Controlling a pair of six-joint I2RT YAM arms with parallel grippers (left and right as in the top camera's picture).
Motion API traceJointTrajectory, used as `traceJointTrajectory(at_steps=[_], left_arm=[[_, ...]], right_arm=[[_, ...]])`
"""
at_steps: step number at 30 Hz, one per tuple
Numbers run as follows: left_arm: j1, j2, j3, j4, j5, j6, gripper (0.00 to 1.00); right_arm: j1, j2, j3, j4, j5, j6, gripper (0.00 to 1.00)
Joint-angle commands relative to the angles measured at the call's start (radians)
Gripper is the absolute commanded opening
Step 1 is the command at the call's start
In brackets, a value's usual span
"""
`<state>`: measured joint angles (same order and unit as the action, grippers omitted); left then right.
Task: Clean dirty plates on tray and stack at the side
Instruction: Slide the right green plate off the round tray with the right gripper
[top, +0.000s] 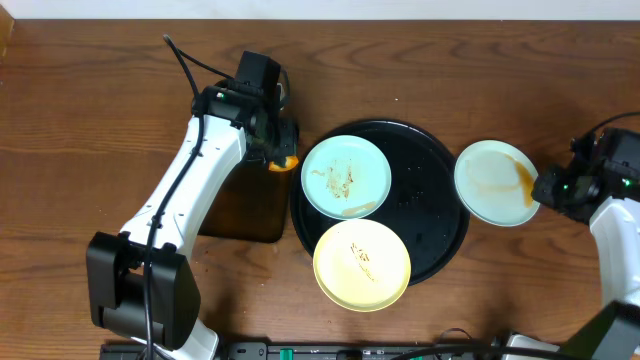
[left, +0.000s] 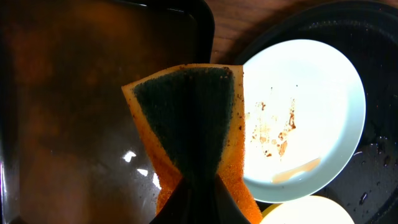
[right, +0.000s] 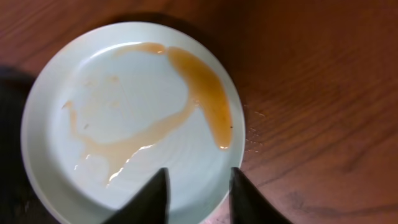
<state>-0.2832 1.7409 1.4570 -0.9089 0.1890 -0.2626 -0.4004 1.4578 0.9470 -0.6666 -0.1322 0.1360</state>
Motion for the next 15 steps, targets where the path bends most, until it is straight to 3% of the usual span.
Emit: traceJointTrajectory(at_steps=[1, 15], left_arm=[[0.003, -0.014, -0.002, -0.003, 0.01, -0.005, 0.07], [0.003, -0.014, -0.002, -0.01, 0.01, -0.005, 0.07]], right_arm=[[-0.025, 0.064, 0.014, 0.005, 0.021, 0.052, 0.43], [-0.066, 0.257, 0.014, 0.046, -0.019, 0.076, 0.42]])
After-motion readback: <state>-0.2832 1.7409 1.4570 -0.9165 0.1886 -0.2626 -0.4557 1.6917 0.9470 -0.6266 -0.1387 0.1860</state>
